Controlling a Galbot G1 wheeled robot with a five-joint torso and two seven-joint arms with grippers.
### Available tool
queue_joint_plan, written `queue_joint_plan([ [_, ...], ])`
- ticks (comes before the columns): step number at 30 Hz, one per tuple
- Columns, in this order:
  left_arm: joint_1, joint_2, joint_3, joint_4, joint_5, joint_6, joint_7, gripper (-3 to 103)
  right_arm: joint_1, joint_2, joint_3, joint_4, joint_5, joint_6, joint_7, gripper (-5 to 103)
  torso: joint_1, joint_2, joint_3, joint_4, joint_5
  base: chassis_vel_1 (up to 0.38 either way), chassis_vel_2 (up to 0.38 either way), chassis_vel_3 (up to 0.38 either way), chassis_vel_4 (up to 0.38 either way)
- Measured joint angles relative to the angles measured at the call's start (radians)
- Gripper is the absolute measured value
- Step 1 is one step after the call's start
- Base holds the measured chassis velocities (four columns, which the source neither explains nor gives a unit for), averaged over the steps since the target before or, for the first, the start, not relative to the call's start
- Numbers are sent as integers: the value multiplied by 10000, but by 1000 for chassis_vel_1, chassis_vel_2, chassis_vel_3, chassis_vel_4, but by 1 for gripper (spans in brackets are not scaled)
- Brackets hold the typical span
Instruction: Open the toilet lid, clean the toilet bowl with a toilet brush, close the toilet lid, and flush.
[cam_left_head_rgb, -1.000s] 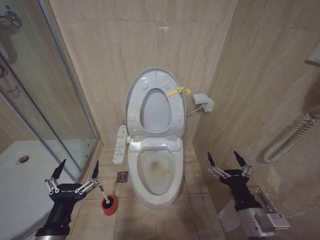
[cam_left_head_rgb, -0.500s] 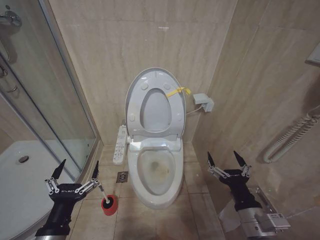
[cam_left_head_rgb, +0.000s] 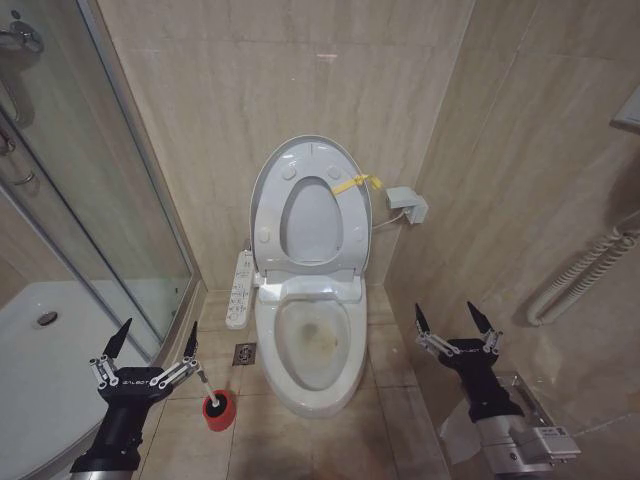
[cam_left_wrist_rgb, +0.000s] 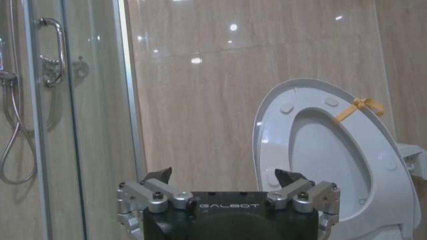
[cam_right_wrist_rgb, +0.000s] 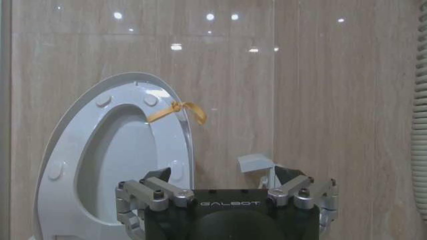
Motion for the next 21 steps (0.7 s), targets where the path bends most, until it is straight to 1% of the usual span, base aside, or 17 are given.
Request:
queue_joint_plan([
  [21, 0, 0, 0, 0, 0, 0, 0, 100, 1, 0, 0, -5, 0, 0, 1, 100, 0, 0, 0, 0, 0, 0, 0, 0, 0],
])
